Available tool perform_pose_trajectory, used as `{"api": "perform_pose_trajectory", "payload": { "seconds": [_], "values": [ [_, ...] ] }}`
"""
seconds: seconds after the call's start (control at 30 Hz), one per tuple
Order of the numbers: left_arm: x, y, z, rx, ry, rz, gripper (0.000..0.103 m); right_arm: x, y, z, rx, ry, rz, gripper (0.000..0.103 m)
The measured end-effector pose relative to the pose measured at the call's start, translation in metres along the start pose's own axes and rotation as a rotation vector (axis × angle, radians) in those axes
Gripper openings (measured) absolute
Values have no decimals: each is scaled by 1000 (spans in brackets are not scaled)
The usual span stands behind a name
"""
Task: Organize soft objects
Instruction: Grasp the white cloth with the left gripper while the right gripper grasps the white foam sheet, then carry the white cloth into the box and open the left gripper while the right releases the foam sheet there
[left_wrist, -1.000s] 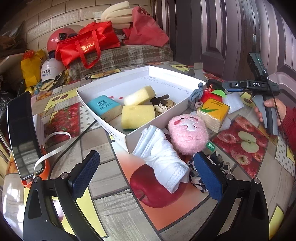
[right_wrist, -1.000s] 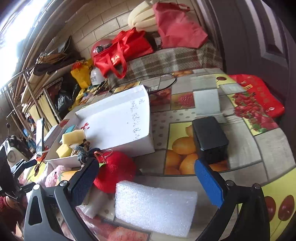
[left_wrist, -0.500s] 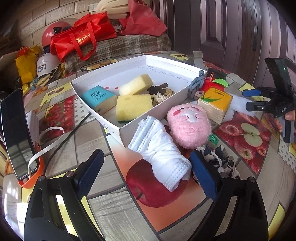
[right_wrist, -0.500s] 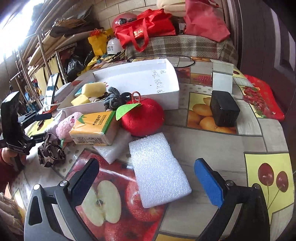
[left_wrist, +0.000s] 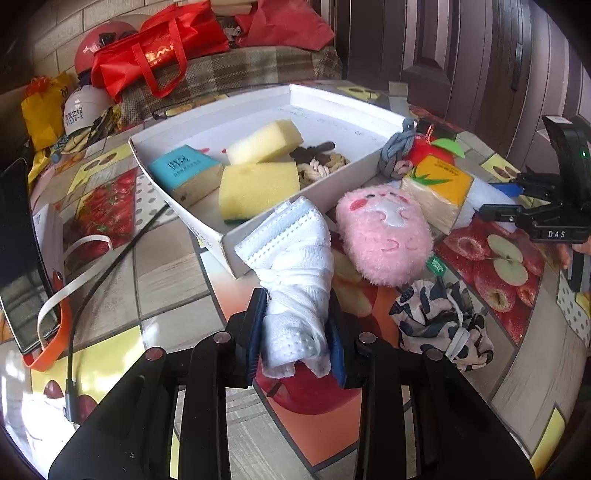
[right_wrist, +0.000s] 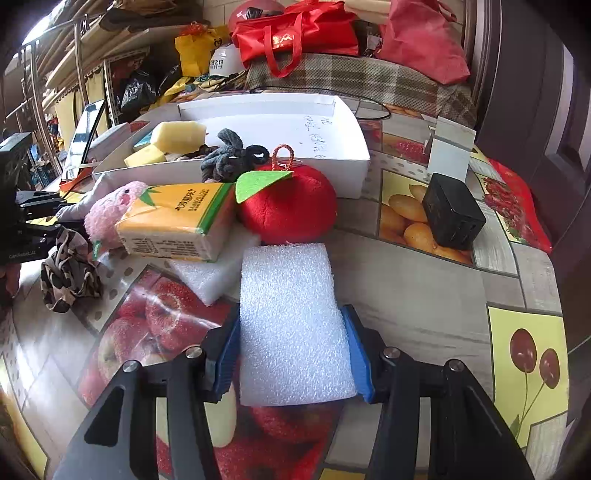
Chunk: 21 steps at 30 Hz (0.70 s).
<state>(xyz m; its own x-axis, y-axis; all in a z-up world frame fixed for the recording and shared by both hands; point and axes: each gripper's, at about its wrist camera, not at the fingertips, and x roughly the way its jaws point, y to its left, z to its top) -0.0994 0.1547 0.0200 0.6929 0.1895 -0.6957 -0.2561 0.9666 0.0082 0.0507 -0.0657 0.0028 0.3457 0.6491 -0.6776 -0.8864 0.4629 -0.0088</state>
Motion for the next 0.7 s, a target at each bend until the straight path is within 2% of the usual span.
{"api": "perform_pose_trajectory", "payload": {
  "seconds": [0.1,0.17,0.27,0.33,0.4,0.53,0.7],
  "values": [
    [-33,-5,-4,23,-156,34,29,-26,1,-7,34,-114,-35,51],
    [-56,-8,-10,32,-277,66,29,-50,-2,-13,75,-236,-80,51],
    [-80,-1,-19,-15,-404,126,30,-76,-7,-22,155,-383,-182,52],
    [-84,10,-19,-66,-427,146,30,-87,-12,-24,215,-453,-264,52],
    [-81,19,-17,-110,-426,166,30,-92,-14,-23,245,-498,-310,52],
    [-67,27,-6,-141,-430,200,30,-73,-19,-11,245,-462,-305,52],
    [-46,25,14,-143,-444,237,30,-61,-15,1,236,-465,-309,52]
  ]
}}
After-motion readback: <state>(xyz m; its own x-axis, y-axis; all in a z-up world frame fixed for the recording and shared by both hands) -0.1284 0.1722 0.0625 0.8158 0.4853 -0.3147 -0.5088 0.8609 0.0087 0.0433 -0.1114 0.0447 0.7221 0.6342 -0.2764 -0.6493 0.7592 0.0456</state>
